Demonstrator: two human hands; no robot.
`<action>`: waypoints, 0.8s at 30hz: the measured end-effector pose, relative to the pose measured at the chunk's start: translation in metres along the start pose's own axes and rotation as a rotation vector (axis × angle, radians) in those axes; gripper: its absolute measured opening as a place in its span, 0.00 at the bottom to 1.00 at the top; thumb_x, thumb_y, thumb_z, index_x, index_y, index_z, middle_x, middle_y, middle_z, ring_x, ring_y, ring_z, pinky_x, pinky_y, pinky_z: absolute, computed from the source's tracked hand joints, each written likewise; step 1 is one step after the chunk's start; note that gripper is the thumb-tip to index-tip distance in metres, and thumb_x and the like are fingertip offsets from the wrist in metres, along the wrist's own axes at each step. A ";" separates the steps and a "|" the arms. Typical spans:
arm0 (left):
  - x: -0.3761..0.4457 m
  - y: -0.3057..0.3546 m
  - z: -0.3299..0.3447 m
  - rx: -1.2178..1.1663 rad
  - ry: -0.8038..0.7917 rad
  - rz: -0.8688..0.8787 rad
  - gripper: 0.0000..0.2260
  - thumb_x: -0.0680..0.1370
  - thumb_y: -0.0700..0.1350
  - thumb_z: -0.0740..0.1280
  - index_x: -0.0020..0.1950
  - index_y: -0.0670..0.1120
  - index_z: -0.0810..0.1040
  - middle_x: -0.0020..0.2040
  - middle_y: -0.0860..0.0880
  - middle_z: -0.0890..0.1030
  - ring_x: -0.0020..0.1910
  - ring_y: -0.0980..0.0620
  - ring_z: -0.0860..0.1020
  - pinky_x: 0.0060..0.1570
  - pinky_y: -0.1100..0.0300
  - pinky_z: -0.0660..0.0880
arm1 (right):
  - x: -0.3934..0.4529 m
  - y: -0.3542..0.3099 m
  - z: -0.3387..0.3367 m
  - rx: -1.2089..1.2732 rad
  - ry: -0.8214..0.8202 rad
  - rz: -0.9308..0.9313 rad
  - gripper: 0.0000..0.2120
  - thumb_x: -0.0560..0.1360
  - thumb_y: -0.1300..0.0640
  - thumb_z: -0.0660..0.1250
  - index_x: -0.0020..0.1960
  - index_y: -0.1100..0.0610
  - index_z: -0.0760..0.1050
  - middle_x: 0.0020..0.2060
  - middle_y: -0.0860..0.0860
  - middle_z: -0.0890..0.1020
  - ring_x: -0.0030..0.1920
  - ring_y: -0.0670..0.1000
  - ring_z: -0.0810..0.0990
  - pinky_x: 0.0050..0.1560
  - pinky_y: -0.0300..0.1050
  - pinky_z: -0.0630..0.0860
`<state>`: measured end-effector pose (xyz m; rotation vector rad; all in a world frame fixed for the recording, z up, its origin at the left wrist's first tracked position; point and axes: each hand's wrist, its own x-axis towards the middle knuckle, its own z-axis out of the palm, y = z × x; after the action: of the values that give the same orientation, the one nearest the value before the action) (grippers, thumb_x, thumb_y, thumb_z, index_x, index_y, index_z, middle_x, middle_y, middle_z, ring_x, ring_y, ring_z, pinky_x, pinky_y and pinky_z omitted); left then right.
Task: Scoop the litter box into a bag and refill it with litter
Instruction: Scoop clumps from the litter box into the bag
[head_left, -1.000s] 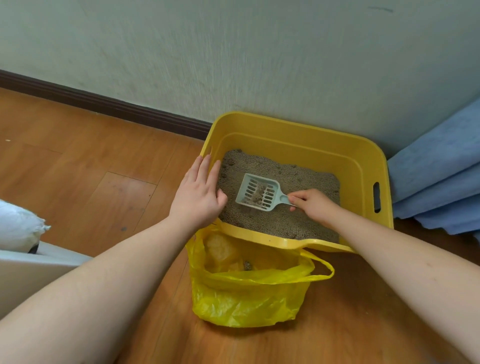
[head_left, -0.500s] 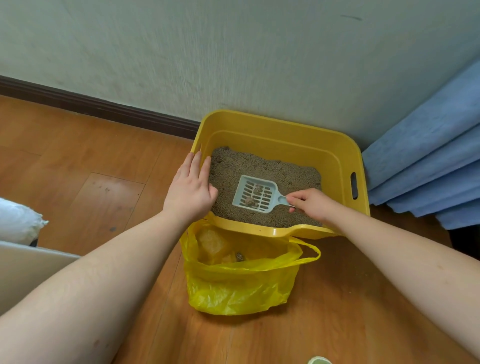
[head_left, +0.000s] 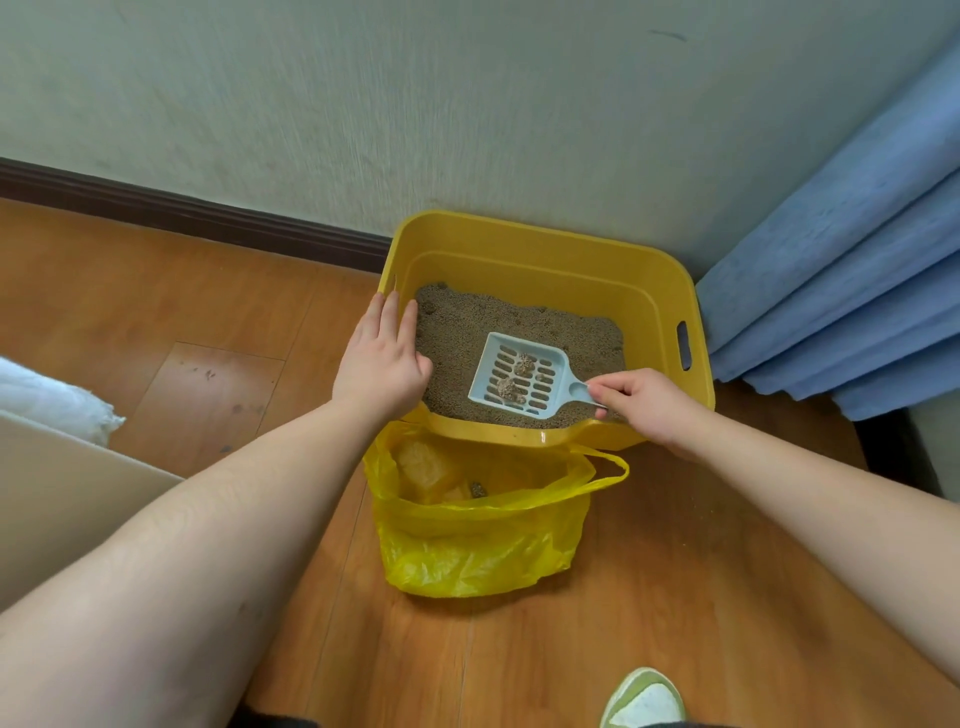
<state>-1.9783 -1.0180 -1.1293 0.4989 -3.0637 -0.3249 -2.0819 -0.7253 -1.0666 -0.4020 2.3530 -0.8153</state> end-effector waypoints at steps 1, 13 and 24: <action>-0.001 0.001 0.000 0.003 -0.008 -0.001 0.29 0.80 0.51 0.51 0.79 0.43 0.51 0.80 0.40 0.51 0.79 0.43 0.47 0.77 0.48 0.48 | -0.004 0.001 0.002 -0.002 0.008 -0.003 0.11 0.80 0.52 0.62 0.59 0.51 0.80 0.38 0.47 0.83 0.36 0.47 0.76 0.39 0.42 0.69; -0.002 0.002 -0.005 0.029 -0.054 0.002 0.29 0.81 0.51 0.50 0.80 0.43 0.49 0.80 0.41 0.48 0.79 0.44 0.44 0.77 0.50 0.44 | -0.032 0.003 0.030 -0.114 0.032 -0.073 0.10 0.80 0.50 0.62 0.56 0.45 0.80 0.36 0.44 0.83 0.40 0.54 0.81 0.40 0.51 0.75; 0.000 0.002 -0.005 0.032 -0.050 0.008 0.30 0.80 0.52 0.52 0.80 0.43 0.50 0.80 0.41 0.49 0.79 0.43 0.44 0.76 0.48 0.45 | -0.045 0.022 0.066 -0.193 -0.092 -0.021 0.09 0.80 0.51 0.62 0.49 0.48 0.82 0.35 0.45 0.82 0.29 0.47 0.72 0.33 0.42 0.67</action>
<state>-1.9786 -1.0168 -1.1242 0.4874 -3.1229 -0.2922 -2.0071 -0.7174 -1.1016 -0.5342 2.3525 -0.5677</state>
